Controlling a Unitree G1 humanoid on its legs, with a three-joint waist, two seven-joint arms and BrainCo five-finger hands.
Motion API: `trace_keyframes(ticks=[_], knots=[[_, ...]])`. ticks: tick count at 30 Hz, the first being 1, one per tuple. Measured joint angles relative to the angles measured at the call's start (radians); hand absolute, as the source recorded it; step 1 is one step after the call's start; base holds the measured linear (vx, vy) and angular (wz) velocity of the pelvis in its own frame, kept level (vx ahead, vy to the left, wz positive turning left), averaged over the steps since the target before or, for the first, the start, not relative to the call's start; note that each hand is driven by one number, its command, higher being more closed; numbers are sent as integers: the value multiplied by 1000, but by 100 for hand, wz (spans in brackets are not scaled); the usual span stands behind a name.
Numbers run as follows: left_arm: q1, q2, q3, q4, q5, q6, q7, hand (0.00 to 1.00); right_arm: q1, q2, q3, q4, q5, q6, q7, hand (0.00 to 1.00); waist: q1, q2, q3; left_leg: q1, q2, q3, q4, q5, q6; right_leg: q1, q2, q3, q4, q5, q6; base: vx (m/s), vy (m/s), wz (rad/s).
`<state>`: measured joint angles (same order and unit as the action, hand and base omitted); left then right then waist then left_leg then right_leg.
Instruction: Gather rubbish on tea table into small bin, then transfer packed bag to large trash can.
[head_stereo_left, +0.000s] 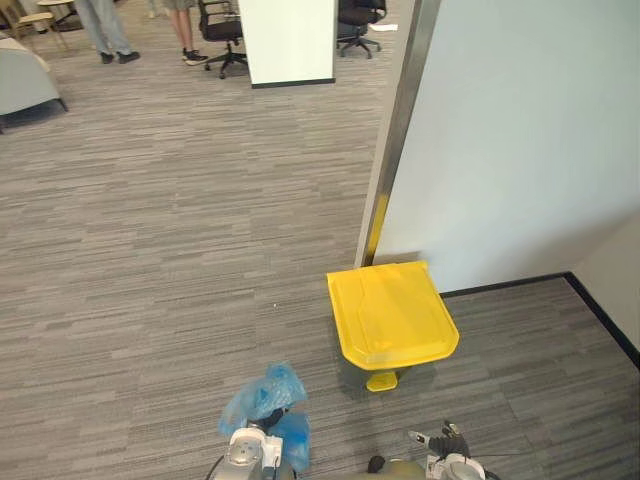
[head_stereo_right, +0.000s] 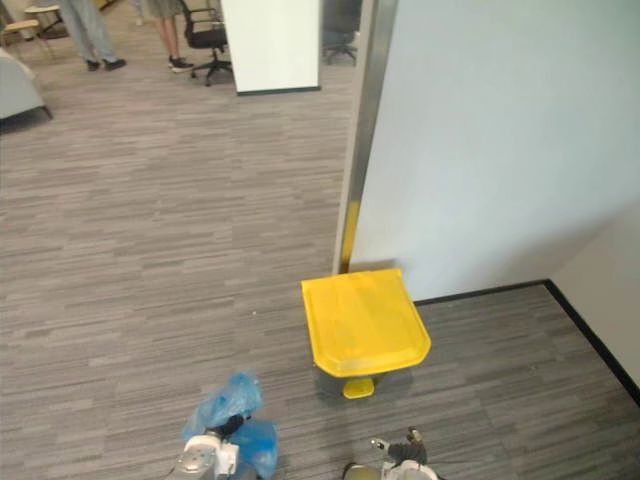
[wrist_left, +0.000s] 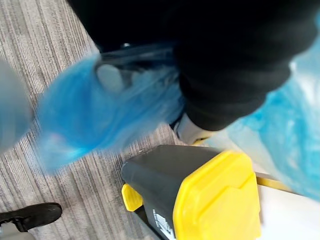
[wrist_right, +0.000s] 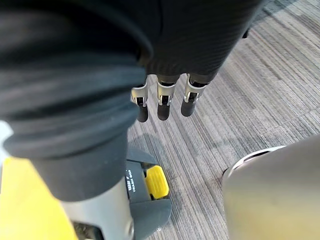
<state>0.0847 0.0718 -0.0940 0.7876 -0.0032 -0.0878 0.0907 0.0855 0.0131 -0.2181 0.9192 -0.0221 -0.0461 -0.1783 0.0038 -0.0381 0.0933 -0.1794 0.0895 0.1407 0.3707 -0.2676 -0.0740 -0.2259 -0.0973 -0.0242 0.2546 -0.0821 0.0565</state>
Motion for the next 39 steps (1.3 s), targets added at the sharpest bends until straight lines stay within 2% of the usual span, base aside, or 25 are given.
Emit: trace_keyframes(ticks=[2,4,5,6,7,8,9,10,11,12,14,17,21,24,28,32,35,39], knots=[[-1,10,-1,1,0,0,5,100,-2,4,5,-1,0,0,-1,0,-1,-8,8,-22,-2,23,20,1,4,-26,0,27,-1,24,13,-58,94,-45],[-22,14,2,1,-1,0,16,100,-7,-6,20,-1,-1,-1,-8,0,-2,0,14,-49,10,64,41,19,42,-63,-11,24,41,31,16,-47,61,-18],[-26,13,5,2,0,-1,16,100,-9,-10,26,-2,-2,0,-8,0,1,5,18,-46,14,71,39,21,46,-73,-14,11,79,8,7,5,-7,-18],[-29,12,18,2,0,0,18,100,-14,-15,26,-3,-15,0,-9,0,6,12,23,-23,21,82,32,23,42,-83,-28,-36,209,-50,-6,41,-62,-28],[-24,13,28,2,0,-1,20,100,-17,-15,27,-3,-19,-1,-10,0,14,18,26,-2,34,102,30,26,39,-58,-32,-55,272,-97,-11,60,-89,-28],[-21,13,32,2,0,0,20,100,-18,-13,27,-3,-19,-2,-10,0,15,20,27,6,40,110,29,27,37,-43,-35,-59,285,-115,-12,42,-153,-25],[-17,13,38,1,0,-1,20,100,-16,-8,30,-2,-19,-3,-9,0,22,15,23,12,46,122,27,33,25,-9,-56,-74,285,-164,-9,29,-216,-17],[-18,14,38,1,0,0,20,100,-16,-5,31,-1,-20,-3,-9,0,27,-5,12,7,43,125,23,36,9,9,-55,-79,224,-198,-8,30,-241,-17],[-22,8,38,10,-1,1,21,100,-18,-12,30,1,-20,-3,-9,0,30,7,15,7,52,119,18,39,1,11,-40,-82,210,-195,-14,25,-222,-24],[-15,-19,35,14,-1,6,18,100,-19,-24,30,13,-19,-3,-10,0,37,39,12,4,71,101,-8,50,-19,23,4,-80,147,-161,-28,37,-179,-28],[-18,-30,21,30,-1,6,18,100,-42,-55,31,60,-19,0,-13,0,42,64,8,7,97,87,-21,72,-38,27,42,-70,119,-143,-43,36,-171,-31],[-35,-26,5,39,-4,6,18,100,-45,-67,28,81,-19,-1,-18,0,38,54,15,22,103,63,-47,107,-47,43,58,-75,107,-136,-55,32,-128,-4],[-51,-22,-13,50,-20,6,17,100,-47,-78,24,84,-19,-1,-20,0,27,45,25,60,88,43,-91,151,-52,80,53,-82,84,-128,-65,-2,-57,9],[-54,-20,-13,50,-20,5,18,100,-52,-80,24,90,-19,-1,-20,0,27,46,26,61,80,41,-92,178,-49,90,46,-83,67,-114,-66,-50,-16,4],[-53,-17,-14,76,-20,6,17,100,-69,-85,21,102,-19,-1,-20,0,25,67,41,86,75,40,-138,206,-49,106,45,-81,35,-87,-67,-91,13,-1],[-36,-13,-14,91,-19,6,16,100,-68,-85,16,117,-19,-2,-20,0,20,73,43,123,69,41,-200,207,-49,104,46,-80,34,-88,-49,-130,36,1],[-34,-6,-14,97,-19,6,16,100,-70,-83,0,119,-19,-3,-20,0,19,73,49,129,58,42,-228,191,-29,102,41,-72,31,-77,-32,-89,61,-2],[-26,4,-29,113,-18,6,16,100,-67,-85,-7,118,-20,-3,-20,0,19,78,49,128,36,60,-236,173,-23,103,30,-38,-15,-66,-11,-43,103,-14]])
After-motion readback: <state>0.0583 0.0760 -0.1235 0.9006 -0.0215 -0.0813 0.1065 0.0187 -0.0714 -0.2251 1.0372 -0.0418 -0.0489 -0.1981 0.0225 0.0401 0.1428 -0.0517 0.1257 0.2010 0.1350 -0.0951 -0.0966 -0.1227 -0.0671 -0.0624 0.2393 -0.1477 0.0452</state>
